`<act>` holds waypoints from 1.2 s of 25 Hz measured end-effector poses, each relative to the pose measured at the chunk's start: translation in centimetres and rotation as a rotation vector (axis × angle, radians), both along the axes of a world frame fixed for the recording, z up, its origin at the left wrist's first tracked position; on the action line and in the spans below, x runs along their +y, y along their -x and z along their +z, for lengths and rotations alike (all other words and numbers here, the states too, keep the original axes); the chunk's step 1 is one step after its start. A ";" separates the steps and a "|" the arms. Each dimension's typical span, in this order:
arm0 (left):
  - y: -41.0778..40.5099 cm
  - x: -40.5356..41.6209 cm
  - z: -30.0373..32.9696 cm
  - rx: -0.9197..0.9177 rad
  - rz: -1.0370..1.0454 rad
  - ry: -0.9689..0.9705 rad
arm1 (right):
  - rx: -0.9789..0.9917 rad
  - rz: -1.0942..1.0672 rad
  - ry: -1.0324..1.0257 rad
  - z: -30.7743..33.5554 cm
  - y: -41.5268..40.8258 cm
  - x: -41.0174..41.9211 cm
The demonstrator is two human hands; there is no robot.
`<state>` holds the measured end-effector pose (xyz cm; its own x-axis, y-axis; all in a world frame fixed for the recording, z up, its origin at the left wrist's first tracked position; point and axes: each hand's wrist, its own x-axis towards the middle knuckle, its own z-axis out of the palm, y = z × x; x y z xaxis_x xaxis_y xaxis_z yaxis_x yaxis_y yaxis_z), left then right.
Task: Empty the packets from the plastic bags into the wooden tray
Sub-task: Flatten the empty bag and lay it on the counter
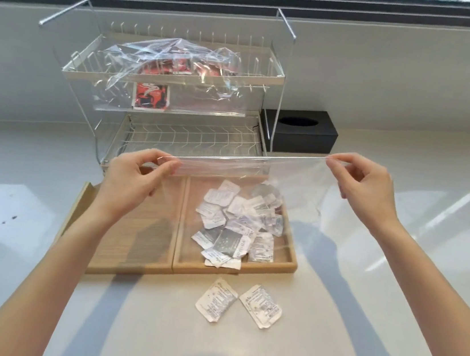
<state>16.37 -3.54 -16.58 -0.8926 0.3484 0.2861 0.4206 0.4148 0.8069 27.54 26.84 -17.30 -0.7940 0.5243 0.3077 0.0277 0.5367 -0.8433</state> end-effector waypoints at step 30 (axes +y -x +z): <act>-3.3 26.2 -13.9 0.036 0.007 0.749 | -0.564 0.008 0.092 -14.3 -0.4 21.1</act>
<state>19.72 22.65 -30.47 -0.8898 0.4563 0.0038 0.4372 0.8502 0.2933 27.98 47.98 -31.64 -0.8261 0.5224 -0.2112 0.4831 0.4637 -0.7427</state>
